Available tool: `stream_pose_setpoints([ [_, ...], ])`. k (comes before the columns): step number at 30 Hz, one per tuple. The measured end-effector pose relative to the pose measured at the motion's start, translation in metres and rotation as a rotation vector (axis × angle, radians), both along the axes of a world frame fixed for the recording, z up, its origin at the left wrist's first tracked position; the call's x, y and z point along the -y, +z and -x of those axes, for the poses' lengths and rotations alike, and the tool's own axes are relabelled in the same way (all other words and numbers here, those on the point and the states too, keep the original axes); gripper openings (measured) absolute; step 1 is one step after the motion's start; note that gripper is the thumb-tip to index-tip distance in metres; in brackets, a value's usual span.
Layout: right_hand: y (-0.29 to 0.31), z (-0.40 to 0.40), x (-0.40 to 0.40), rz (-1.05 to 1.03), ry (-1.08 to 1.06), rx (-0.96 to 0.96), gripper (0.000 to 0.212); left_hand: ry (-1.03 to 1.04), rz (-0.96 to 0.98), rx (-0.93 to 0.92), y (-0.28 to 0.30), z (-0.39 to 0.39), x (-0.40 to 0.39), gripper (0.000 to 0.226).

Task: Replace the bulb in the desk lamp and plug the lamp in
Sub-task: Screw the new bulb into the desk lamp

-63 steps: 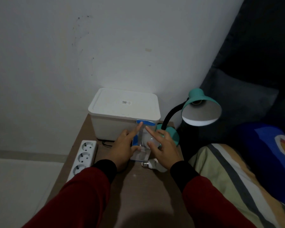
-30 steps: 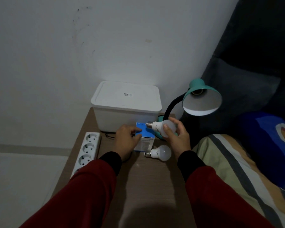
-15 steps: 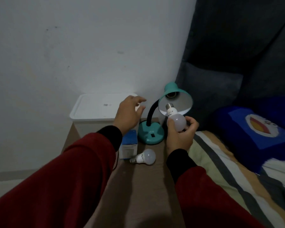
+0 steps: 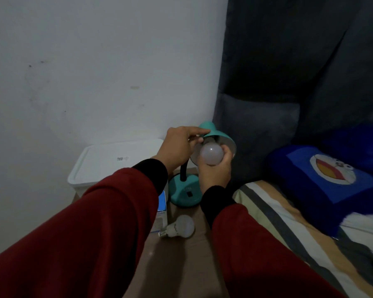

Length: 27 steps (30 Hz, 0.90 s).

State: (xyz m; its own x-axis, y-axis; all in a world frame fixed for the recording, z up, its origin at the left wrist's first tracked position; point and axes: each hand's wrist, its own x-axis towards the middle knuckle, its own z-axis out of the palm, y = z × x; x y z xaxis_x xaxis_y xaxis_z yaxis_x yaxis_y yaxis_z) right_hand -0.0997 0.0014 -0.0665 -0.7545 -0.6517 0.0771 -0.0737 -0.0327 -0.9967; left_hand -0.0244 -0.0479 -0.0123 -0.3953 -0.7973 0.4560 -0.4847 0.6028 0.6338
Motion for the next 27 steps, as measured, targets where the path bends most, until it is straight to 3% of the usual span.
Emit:
stream_pose_setpoints([
  [12, 0.008, -0.005, 0.0, -0.037, -0.024, 0.09, 0.078, 0.004, -0.05, 0.011, 0.005, 0.0, 0.0, 0.028],
  [18, 0.008, -0.009, -0.001, -0.03, -0.022, 0.189, 0.056, 0.017, -0.081, 0.001, 0.008, 0.003, -0.002, 0.028],
  [23, 0.012, -0.015, 0.004, -0.035, -0.043, 0.35, 0.061, 0.016, -0.086, -0.001, 0.011, 0.003, -0.002, 0.028],
  [27, 0.011, -0.003, 0.0, -0.027, 0.006, 0.363, 0.074, 0.015, -0.102, 0.0, 0.012, 0.003, -0.006, 0.028],
])
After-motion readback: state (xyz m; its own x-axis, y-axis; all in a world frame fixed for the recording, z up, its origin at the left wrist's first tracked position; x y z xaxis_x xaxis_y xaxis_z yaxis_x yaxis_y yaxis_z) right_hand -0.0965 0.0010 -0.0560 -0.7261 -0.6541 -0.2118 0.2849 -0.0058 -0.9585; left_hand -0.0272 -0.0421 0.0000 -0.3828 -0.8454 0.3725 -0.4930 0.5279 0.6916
